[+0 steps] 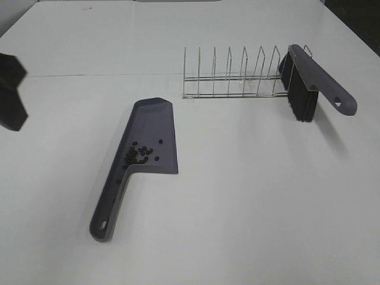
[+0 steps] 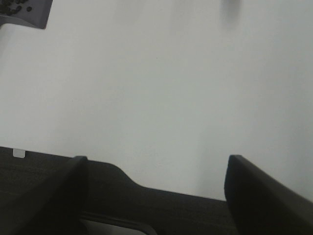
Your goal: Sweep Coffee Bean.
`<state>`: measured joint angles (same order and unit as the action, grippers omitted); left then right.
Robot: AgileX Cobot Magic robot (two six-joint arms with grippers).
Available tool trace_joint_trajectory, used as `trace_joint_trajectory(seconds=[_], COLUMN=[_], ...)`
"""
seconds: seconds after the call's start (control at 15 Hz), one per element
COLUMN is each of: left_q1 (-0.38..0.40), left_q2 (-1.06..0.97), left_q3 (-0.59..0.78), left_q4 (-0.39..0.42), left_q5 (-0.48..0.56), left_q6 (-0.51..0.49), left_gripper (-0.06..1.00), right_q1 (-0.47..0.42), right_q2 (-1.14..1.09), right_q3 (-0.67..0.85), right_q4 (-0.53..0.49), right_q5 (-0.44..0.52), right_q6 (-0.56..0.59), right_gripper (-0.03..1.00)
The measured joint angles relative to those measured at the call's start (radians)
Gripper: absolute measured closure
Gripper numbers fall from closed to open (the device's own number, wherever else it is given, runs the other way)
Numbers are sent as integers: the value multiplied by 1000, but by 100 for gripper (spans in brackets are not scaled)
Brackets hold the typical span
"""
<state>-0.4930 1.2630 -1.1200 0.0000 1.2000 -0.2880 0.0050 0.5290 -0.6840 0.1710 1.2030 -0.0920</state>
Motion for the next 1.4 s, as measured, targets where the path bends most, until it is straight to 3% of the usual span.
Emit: trace_joint_trajectory(seconds=[0.27, 0.33, 0.67, 0.93, 1.4], left_q1=[0, 0, 0, 0, 0], left_q2=[-443, -660, -1116, -1202, -1202], left_q3=[254, 367, 601, 621, 622], left_q4=[0, 0, -18, -80, -92], left_q5=[21, 24, -94, -134, -134], left_q6=[0, 37, 215, 341, 359], left_gripper=[31, 31, 31, 31, 31], right_q1=[0, 0, 0, 0, 0], right_q2=[-213, -291, -369, -369, -369], right_q3=[108, 131, 152, 177, 177], right_q4=[0, 1, 1, 1, 1], right_q5=[16, 14, -87, -123, -123], right_q6=[-27, -52, -53, -70, -77], right_gripper=[33, 33, 33, 33, 33])
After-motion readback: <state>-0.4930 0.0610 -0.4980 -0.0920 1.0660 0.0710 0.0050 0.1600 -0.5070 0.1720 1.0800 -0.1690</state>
